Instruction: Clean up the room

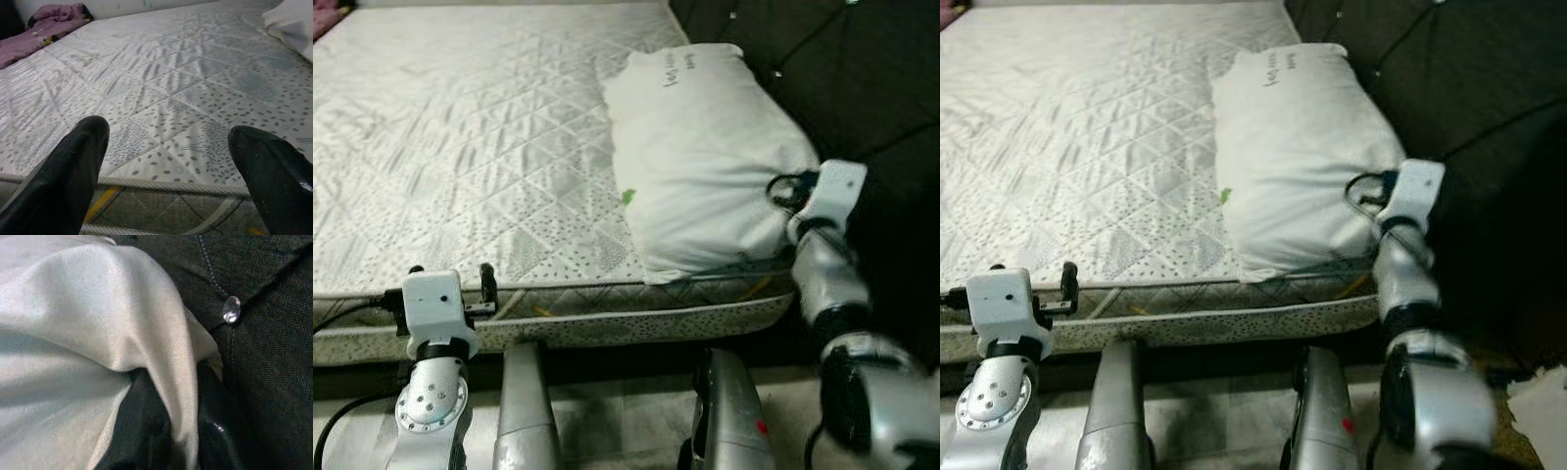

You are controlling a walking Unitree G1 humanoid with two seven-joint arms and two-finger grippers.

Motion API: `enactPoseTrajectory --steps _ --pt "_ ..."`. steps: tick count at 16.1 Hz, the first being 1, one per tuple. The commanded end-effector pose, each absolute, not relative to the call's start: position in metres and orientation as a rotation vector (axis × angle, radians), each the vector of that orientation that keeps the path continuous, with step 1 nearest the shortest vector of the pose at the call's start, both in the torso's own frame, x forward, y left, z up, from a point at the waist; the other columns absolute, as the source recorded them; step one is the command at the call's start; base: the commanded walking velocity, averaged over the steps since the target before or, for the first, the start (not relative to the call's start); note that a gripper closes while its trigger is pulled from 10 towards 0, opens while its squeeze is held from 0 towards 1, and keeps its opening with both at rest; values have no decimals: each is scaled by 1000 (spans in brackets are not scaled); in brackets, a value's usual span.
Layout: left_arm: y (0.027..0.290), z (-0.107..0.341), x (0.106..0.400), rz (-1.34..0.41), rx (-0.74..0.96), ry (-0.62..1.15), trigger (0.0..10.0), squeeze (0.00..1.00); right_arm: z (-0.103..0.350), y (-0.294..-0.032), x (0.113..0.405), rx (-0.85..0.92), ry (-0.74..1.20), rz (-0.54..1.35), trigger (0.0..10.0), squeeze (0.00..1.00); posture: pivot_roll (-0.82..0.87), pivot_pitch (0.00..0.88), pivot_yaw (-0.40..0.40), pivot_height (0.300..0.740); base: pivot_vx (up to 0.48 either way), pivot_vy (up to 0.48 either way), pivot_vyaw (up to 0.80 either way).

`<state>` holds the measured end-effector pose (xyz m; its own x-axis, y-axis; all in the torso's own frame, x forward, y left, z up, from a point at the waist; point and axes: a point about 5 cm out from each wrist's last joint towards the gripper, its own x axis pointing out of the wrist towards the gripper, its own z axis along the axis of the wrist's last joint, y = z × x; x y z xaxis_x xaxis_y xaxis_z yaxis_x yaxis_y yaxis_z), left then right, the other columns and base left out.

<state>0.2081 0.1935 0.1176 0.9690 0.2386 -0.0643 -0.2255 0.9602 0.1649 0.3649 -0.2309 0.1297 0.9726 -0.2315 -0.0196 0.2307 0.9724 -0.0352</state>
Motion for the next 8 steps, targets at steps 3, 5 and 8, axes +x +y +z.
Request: enactPoseTrajectory --steps 3,5,8 --pt "199 119 209 237 176 79 10000 0 112 -193 343 -55 15 -48 0 0 75 0 -15 503 0 0 0" --pt "199 121 211 235 179 74 10000 0 101 -171 319 -52 25 68 0 0 80 0 -12 503 0 0 0" --pt "188 115 206 187 171 96 10000 0 101 -158 306 -46 34 168 0 0 76 0 -1 503 0 0 0"
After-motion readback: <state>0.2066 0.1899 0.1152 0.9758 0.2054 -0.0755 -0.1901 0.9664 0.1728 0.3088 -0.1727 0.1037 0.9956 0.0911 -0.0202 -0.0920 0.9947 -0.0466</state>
